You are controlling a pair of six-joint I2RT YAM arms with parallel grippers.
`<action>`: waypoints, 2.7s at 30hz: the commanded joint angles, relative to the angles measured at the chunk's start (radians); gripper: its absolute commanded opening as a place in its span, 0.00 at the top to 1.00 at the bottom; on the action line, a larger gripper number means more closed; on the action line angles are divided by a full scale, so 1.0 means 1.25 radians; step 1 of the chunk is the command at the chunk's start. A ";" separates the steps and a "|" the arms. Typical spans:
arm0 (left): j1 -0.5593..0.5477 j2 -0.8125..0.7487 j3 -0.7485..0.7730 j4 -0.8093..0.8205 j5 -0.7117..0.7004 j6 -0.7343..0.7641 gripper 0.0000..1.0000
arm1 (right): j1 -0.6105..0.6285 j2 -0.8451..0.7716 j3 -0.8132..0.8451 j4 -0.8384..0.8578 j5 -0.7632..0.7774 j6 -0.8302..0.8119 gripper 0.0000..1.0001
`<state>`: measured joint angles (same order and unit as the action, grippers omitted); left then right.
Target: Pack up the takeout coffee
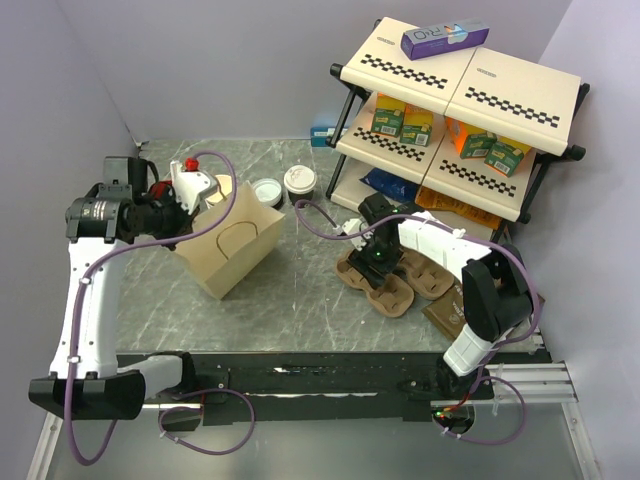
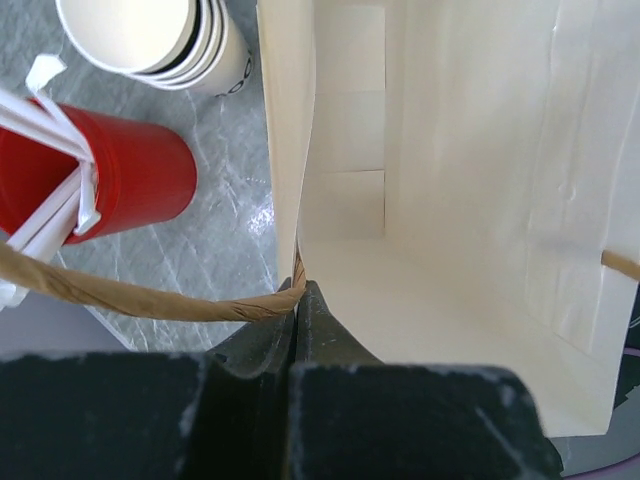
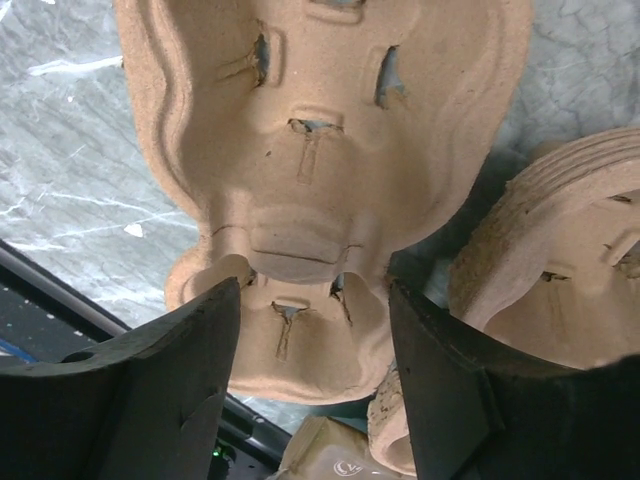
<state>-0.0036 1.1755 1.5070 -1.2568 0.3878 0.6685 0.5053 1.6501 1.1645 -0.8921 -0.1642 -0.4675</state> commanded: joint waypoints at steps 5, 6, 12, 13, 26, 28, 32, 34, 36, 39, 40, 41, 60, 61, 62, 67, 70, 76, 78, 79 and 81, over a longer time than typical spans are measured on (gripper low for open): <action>-0.034 0.000 0.011 0.020 0.042 -0.003 0.99 | 0.030 -0.065 0.033 0.008 0.012 -0.020 0.38; -0.035 0.000 0.009 0.021 0.043 -0.003 0.99 | 0.035 -0.070 0.033 0.009 0.012 -0.021 0.40; -0.039 0.000 -0.002 0.027 0.037 0.000 0.99 | 0.044 -0.071 0.026 0.022 0.011 -0.017 0.43; -0.040 -0.002 -0.004 0.031 0.036 0.001 0.99 | 0.044 -0.062 0.024 0.022 0.011 -0.015 0.43; -0.040 -0.008 -0.013 0.033 0.021 0.000 0.99 | 0.042 -0.009 0.024 0.040 0.028 0.048 0.48; -0.040 -0.011 -0.018 0.035 0.019 0.000 0.99 | 0.044 -0.007 0.021 0.041 0.026 0.052 0.48; -0.040 -0.018 -0.026 0.035 0.010 -0.001 0.99 | 0.042 0.000 0.011 0.044 0.030 0.057 0.46; -0.040 -0.020 -0.030 0.035 0.010 -0.003 0.99 | 0.044 0.004 0.007 0.045 0.028 0.060 0.46; -0.040 -0.020 -0.031 0.036 0.010 -0.005 0.99 | 0.042 0.008 0.006 0.049 0.026 0.064 0.46; -0.040 -0.020 -0.029 0.033 0.009 -0.006 0.99 | 0.042 0.016 0.007 0.052 0.028 0.072 0.46; -0.040 -0.020 -0.026 0.032 0.006 -0.007 0.99 | 0.042 0.018 0.007 0.053 0.028 0.071 0.46; -0.040 -0.020 -0.025 0.032 0.006 -0.007 0.99 | 0.042 0.016 0.005 0.055 0.028 0.072 0.46; -0.040 -0.015 -0.023 0.031 0.000 -0.011 0.99 | 0.038 -0.019 -0.082 0.134 0.049 0.094 0.50; -0.040 -0.014 -0.023 0.031 0.001 -0.011 0.99 | 0.038 -0.024 -0.093 0.143 0.047 0.095 0.50; -0.040 -0.015 -0.021 0.030 0.000 -0.012 0.99 | 0.038 -0.038 -0.099 0.147 0.045 0.102 0.50; -0.040 -0.013 -0.020 0.030 0.001 -0.013 0.99 | 0.036 -0.067 -0.148 0.181 0.041 0.115 0.50; -0.040 -0.013 -0.019 0.027 0.000 -0.015 0.99 | 0.035 -0.084 -0.169 0.208 0.041 0.121 0.51; -0.040 -0.010 -0.018 0.025 0.000 -0.021 0.99 | 0.034 -0.095 -0.192 0.247 0.037 0.151 0.51; -0.040 -0.009 -0.018 0.024 0.000 -0.023 0.99 | 0.031 -0.101 -0.199 0.258 0.034 0.158 0.51; -0.040 -0.008 -0.019 0.022 0.000 -0.023 0.99 | 0.030 -0.105 -0.199 0.260 0.031 0.163 0.51; -0.040 0.000 -0.016 0.019 0.001 -0.021 0.99 | 0.030 -0.110 -0.207 0.268 0.031 0.162 0.58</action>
<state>-0.0498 1.1732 1.4677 -1.2381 0.3771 0.6601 0.5507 1.5249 0.9504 -0.5949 -0.1246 -0.2966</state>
